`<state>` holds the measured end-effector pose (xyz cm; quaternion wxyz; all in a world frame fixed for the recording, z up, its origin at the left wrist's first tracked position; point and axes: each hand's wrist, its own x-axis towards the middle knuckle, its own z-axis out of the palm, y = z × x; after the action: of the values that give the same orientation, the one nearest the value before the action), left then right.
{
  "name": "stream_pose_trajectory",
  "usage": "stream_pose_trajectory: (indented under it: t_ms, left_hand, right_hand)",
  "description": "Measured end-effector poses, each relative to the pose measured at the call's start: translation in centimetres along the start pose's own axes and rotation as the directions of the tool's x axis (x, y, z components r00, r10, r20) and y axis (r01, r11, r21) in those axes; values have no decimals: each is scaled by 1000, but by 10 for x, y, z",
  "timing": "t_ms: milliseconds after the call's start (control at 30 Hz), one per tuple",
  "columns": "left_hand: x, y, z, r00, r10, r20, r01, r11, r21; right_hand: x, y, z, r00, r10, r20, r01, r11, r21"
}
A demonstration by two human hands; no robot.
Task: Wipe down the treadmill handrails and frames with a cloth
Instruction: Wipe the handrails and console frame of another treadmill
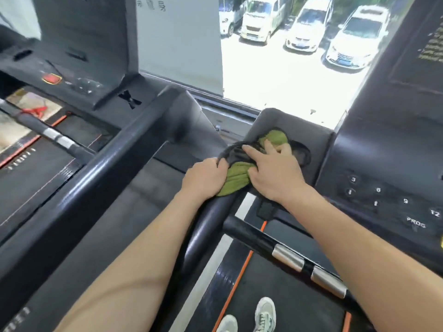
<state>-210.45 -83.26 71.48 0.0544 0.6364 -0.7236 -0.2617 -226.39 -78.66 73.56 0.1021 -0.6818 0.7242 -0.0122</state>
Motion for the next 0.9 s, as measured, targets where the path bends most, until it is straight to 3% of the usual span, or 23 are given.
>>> stream_pose_trajectory:
  t_ms: [100, 233, 433, 567, 700, 900]
  left_hand:
    - [-34, -32, -4, 997, -47, 63, 47, 999, -3]
    - [-85, -78, -7, 986, -101, 132, 106, 994, -29]
    - [-144, -110, -8, 996, -72, 48, 72, 997, 4]
    - [-181, -129, -6, 996, -89, -30, 89, 996, 26]
    - [-228, -149, -4, 983, -122, -134, 129, 990, 47]
    - [-303, -180, -2, 943, -223, -247, 250, 965, 81]
  right_hand:
    - [-31, -34, 4, 997, -64, -48, 60, 995, -81]
    - [-77, -78, 29, 999, -32, -13, 32, 999, 16]
    - [-125, -115, 56, 991, -53, -120, 59, 997, 43]
    - [-162, -140, 59, 994, -72, -81, 92, 960, 266]
    - [-200, -164, 72, 998, -25, 59, -14, 812, 584]
    - [-256, -195, 85, 980, -145, 133, 21, 748, 663]
